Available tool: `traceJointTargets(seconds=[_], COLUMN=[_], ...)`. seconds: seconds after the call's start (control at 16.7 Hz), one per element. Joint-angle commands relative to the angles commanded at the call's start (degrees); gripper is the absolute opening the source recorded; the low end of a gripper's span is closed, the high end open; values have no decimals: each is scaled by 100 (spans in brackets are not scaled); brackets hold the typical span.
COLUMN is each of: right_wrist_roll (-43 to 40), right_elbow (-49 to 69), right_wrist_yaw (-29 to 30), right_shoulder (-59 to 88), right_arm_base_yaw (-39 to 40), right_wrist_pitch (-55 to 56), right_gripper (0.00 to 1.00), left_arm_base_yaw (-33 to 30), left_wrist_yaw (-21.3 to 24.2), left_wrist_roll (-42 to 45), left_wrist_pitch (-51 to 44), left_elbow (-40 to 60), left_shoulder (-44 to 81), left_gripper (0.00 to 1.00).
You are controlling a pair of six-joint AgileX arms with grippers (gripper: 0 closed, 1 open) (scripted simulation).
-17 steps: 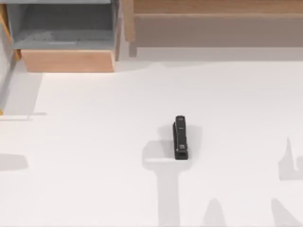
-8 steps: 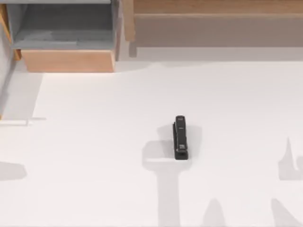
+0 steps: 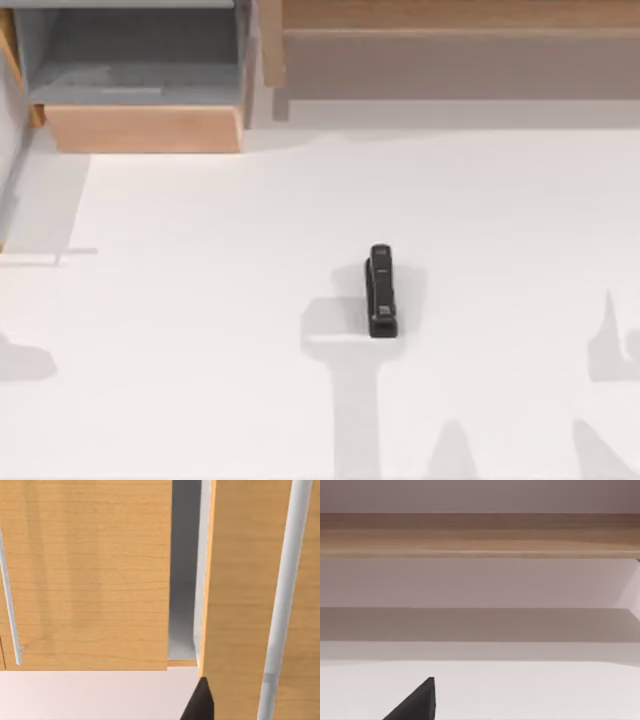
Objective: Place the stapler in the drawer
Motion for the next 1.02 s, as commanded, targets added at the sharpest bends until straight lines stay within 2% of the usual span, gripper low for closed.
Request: traceJointTargets(seconds=[0.18, 0.24, 0.78, 1.02], right_wrist_roll=[0, 0, 0, 0], right_elbow=[0, 0, 0, 0], right_wrist_yaw=[0, 0, 0, 0], right_shoulder=[0, 0, 0, 0], right_arm_base_yaw=[0, 0, 0, 0], right_wrist_pitch=[0, 0, 0, 0], right_gripper=[100, 100, 100, 100], left_arm_base_yaw=[0, 0, 11, 250], left_wrist_yaw=[0, 0, 12, 254], left_wrist_roll=[0, 0, 3, 17], left_wrist_pitch=[0, 0, 13, 187], left_elbow=[0, 0, -9, -309], left_shoulder=[0, 0, -7, -111], left_gripper=[98, 100, 100, 100])
